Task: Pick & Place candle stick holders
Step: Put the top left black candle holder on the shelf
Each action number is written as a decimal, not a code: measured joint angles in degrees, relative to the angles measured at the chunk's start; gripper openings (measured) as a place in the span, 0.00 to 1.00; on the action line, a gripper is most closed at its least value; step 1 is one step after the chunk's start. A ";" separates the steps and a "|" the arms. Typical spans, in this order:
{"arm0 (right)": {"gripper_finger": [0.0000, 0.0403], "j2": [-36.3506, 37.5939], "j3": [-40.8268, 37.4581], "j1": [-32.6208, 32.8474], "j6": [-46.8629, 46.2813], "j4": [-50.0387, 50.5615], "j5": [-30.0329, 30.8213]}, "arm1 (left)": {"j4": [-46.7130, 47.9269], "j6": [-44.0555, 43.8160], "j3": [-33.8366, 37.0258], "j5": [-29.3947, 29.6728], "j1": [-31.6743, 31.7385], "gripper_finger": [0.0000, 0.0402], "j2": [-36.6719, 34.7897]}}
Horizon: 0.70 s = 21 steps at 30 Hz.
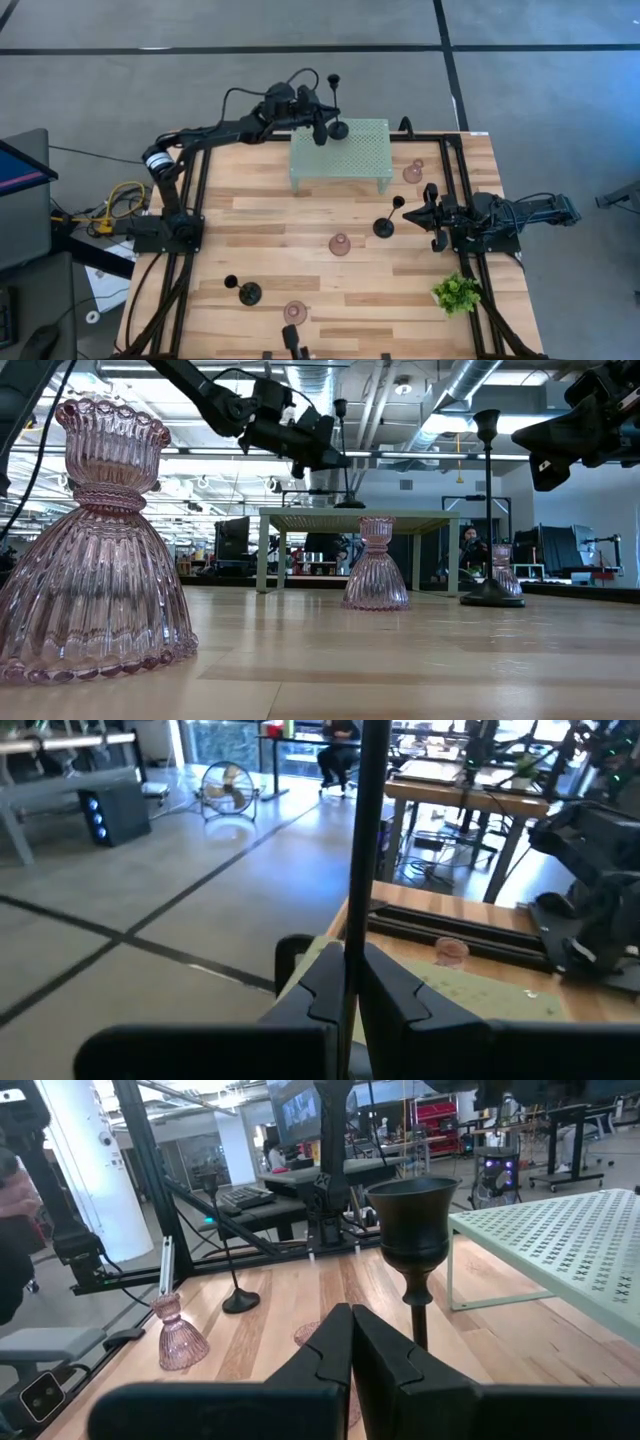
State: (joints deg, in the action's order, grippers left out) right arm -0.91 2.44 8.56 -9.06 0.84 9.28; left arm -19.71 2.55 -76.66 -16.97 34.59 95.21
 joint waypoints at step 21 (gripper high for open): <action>0.00 0.02 0.00 0.00 0.00 0.00 0.00 | -1.85 0.11 0.20 0.37 0.72 0.04 3.26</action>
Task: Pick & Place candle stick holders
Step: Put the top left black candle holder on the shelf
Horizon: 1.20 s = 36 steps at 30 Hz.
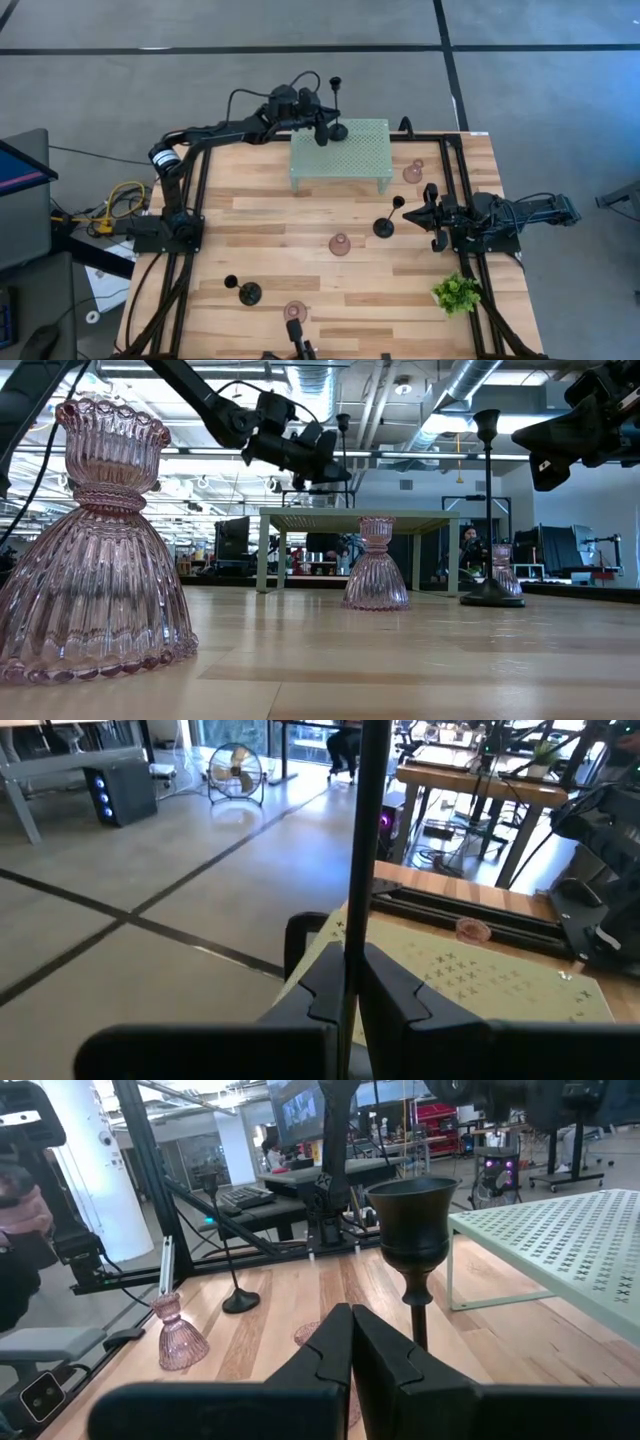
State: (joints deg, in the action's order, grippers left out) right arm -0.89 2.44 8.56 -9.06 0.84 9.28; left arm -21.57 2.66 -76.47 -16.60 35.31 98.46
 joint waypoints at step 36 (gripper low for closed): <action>0.00 -0.01 0.00 -0.01 0.00 0.02 -0.02 | -0.49 -0.13 0.24 3.08 -0.22 0.42 0.56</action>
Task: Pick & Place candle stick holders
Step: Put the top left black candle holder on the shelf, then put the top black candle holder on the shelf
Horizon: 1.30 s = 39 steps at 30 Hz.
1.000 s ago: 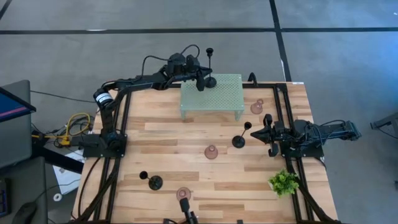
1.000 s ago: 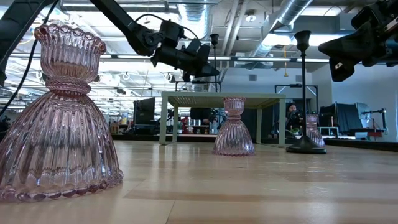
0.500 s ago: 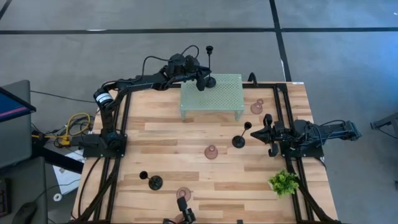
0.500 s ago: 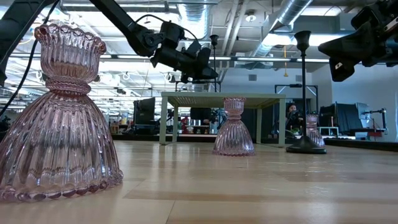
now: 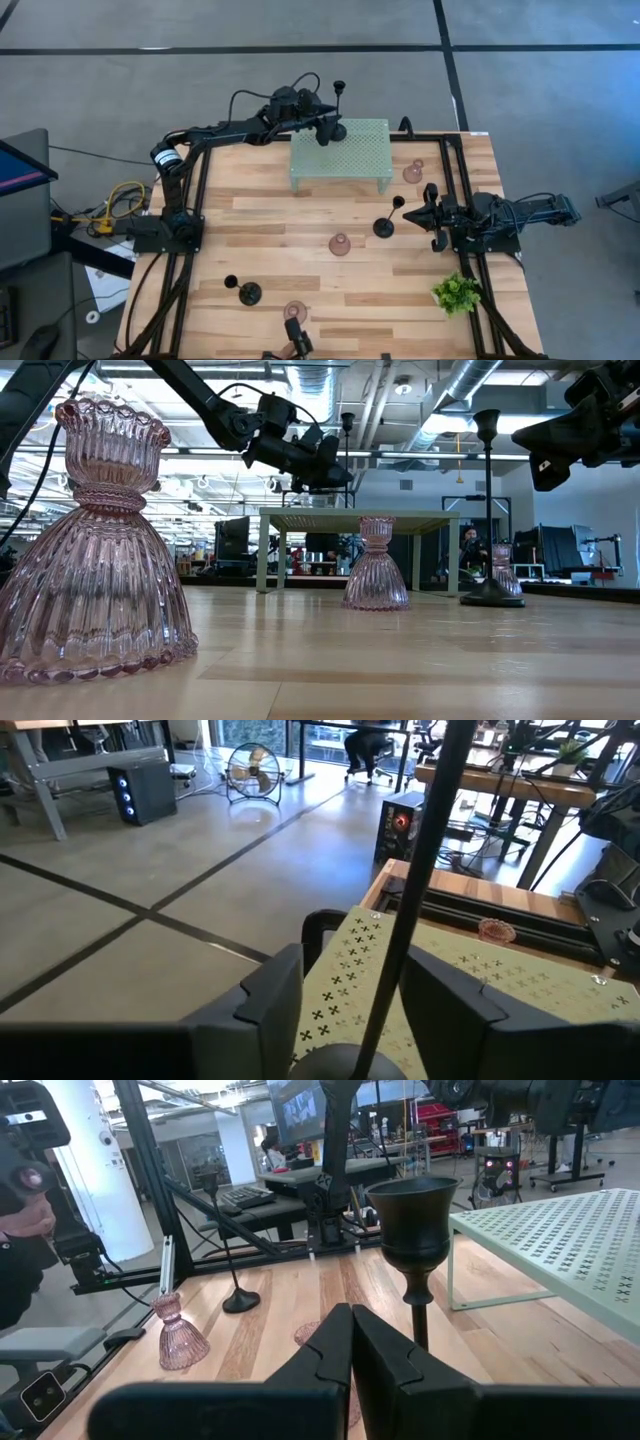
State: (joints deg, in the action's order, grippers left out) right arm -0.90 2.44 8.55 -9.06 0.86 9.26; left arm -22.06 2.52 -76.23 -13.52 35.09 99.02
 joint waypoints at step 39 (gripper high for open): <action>0.00 0.00 -0.02 0.05 -1.51 0.00 -0.37 | 4.49 3.23 31.38 -1.68 -0.33 0.52 -43.03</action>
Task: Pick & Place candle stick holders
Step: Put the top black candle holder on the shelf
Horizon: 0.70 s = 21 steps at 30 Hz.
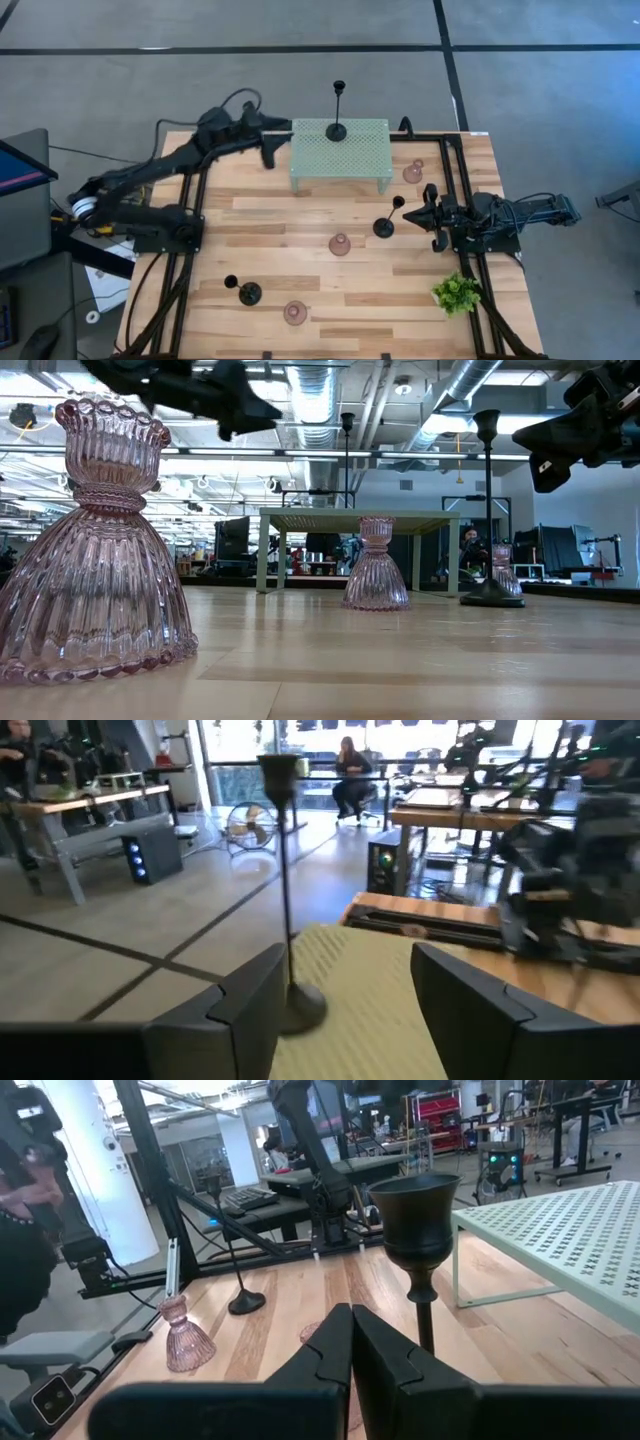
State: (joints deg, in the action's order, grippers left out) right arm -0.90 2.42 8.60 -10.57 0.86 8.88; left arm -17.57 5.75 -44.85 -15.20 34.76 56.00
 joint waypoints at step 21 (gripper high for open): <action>0.00 0.01 0.00 0.00 0.00 -0.01 0.09 | -0.52 -7.04 19.50 -16.42 -7.31 0.13 -15.05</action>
State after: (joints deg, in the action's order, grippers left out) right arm -0.90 2.42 8.60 -10.57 0.86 8.98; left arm -18.08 -1.28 -25.35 -31.62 27.45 40.95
